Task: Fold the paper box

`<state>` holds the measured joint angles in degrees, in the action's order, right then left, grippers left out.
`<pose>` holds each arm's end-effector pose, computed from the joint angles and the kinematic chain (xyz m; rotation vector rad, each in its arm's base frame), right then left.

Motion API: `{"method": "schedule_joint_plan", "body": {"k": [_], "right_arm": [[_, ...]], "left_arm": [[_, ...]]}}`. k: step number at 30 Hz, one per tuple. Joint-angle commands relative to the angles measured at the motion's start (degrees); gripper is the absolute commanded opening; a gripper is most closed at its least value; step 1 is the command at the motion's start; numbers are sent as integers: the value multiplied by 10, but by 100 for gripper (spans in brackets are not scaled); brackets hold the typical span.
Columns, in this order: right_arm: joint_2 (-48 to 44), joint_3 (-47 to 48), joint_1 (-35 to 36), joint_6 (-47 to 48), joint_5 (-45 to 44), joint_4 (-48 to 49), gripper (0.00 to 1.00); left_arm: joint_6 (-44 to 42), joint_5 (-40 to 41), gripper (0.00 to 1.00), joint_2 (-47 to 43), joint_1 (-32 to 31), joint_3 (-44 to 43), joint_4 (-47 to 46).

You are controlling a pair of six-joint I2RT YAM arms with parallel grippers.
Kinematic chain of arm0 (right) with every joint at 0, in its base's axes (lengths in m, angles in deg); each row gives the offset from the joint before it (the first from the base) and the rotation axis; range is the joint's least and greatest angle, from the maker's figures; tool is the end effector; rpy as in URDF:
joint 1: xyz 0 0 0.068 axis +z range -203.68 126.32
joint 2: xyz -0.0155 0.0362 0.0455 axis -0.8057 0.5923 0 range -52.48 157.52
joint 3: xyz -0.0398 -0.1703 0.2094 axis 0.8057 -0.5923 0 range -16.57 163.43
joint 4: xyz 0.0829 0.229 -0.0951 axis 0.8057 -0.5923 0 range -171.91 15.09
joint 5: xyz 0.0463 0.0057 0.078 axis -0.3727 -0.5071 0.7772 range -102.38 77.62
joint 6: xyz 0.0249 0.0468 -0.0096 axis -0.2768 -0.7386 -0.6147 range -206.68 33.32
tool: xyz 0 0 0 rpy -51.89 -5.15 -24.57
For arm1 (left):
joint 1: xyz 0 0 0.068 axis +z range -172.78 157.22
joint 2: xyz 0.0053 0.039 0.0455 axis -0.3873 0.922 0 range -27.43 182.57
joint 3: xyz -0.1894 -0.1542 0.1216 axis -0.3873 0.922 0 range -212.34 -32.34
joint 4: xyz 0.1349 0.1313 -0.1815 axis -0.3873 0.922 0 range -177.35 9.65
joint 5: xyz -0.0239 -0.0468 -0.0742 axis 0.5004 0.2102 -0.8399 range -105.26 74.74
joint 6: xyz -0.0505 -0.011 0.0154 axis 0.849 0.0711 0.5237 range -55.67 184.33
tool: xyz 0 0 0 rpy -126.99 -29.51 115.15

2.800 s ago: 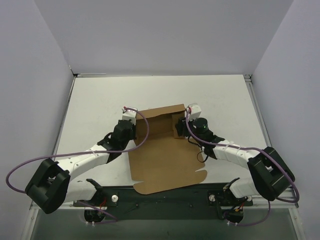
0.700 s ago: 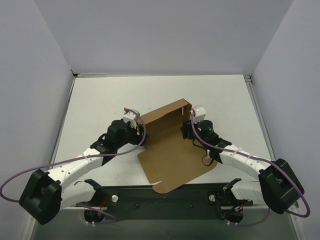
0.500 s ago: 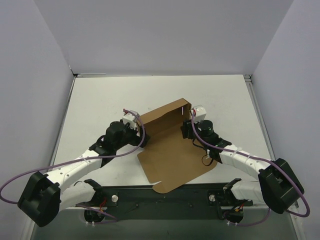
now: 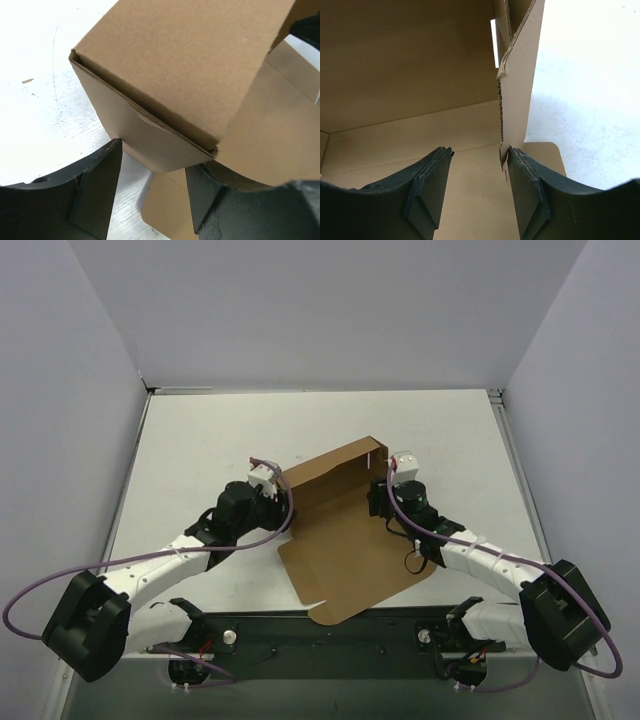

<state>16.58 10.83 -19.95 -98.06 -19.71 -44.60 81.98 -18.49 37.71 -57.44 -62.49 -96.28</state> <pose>0.2151 0.1382 0.2205 -0.2545 1.7717 0.4560 0.1984 -0.1395 0.2136 0.3442 2.0548 -0.6258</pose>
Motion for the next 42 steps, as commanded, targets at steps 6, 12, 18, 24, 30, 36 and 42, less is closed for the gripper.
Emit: {"method": "schedule_joint_plan", "body": {"k": [6,12,18,24,30,36,42], "right_arm": [[-50,20,33,-59,-23,-57,54],[-129,35,34,-96,-65,-183,73],[-205,84,21,-104,-112,-347,79],[-215,140,-146,-132,56,-412,82],[-184,152,-281,-120,182,-383,83],[-149,142,-336,-113,258,-341,82],[-161,122,-335,-119,287,-314,81]], "left_arm": [[-47,-11,62,83,34,-95,-80],[-71,-40,85,97,42,-109,-103],[-55,-44,93,35,37,-61,-80],[-39,-2,95,-20,9,-13,-43],[3,63,92,20,-36,-2,-75],[29,140,56,71,-37,-25,-84],[12,150,38,105,-21,-54,-119]]}}
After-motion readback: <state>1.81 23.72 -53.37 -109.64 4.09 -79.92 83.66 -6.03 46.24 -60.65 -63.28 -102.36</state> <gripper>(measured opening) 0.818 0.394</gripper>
